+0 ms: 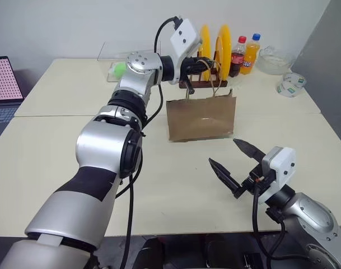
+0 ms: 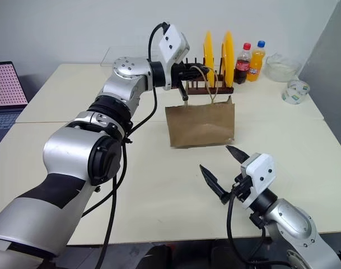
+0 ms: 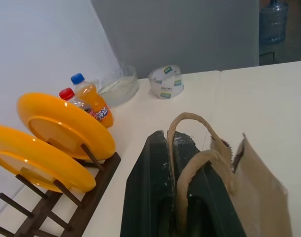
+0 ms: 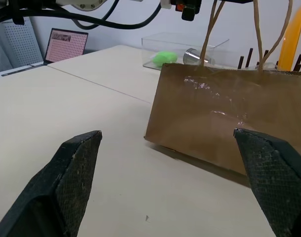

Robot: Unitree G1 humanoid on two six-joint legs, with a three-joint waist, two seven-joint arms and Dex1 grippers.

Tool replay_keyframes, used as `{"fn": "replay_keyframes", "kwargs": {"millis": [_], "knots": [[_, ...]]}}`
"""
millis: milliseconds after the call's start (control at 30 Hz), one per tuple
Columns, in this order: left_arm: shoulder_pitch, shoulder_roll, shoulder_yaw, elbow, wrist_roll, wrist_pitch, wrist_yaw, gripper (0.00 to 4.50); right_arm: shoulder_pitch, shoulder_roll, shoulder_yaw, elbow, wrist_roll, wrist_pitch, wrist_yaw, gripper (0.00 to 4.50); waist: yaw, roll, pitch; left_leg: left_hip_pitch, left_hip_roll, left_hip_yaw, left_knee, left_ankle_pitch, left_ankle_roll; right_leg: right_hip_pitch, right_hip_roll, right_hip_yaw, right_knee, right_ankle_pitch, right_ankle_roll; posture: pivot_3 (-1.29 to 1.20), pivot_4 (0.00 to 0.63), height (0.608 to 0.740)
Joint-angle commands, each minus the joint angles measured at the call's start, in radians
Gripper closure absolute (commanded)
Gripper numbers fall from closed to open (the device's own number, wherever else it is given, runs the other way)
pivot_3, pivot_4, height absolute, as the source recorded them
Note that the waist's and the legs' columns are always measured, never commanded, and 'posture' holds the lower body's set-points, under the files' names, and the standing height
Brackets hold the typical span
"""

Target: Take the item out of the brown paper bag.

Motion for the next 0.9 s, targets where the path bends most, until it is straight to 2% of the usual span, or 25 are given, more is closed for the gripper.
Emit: {"fn": "replay_keyframes", "kwargs": {"millis": [33,433,533,767,900], "knots": [[-0.023,0.021,0.007,-0.024,0.002,-0.029,0.024,4.48,-0.019,-0.002,-0.006,-0.048,0.017,0.004,-0.005,0.0,0.0,0.0,0.0,0.0,0.0,0.0,0.0,0.0,0.0,0.0,0.0,0.0,0.0,0.0,0.0,0.0,0.15,0.74],[0.004,0.027,-0.011,-0.02,0.046,-0.034,0.051,4.48,-0.056,-0.011,0.006,-0.046,0.028,0.027,0.003,0.0,0.0,0.0,0.0,0.0,0.0,0.0,0.0,0.0,0.0,0.0,0.0,0.0,0.001,0.0,0.0,0.0,0.15,0.74],[0.013,0.038,-0.033,-0.019,0.076,-0.052,0.089,3.89,-0.07,-0.014,0.016,-0.049,0.026,0.035,0.001,0.0,0.0,0.0,0.0,0.0,0.0,0.0,0.001,0.0,0.0,0.0,0.0,0.0,0.001,0.0,0.0,0.0,0.15,0.74],[0.019,0.068,-0.046,-0.018,0.096,-0.062,0.076,1.73,-0.09,-0.016,0.029,-0.053,0.026,0.057,-0.008,0.0,0.0,0.0,0.0,0.0,0.0,0.0,0.001,0.0,0.0,0.0,0.0,0.0,0.002,0.0,0.0,0.0,0.15,0.74],[0.029,0.127,-0.063,-0.024,0.11,-0.086,0.015,0.52,-0.101,-0.021,0.034,-0.059,0.018,0.076,-0.022,0.0,-0.003,0.0,0.0,0.001,0.0,0.0,0.001,0.0,0.0,0.0,0.0,0.0,0.003,0.0,0.0,0.0,0.15,0.74]]}}
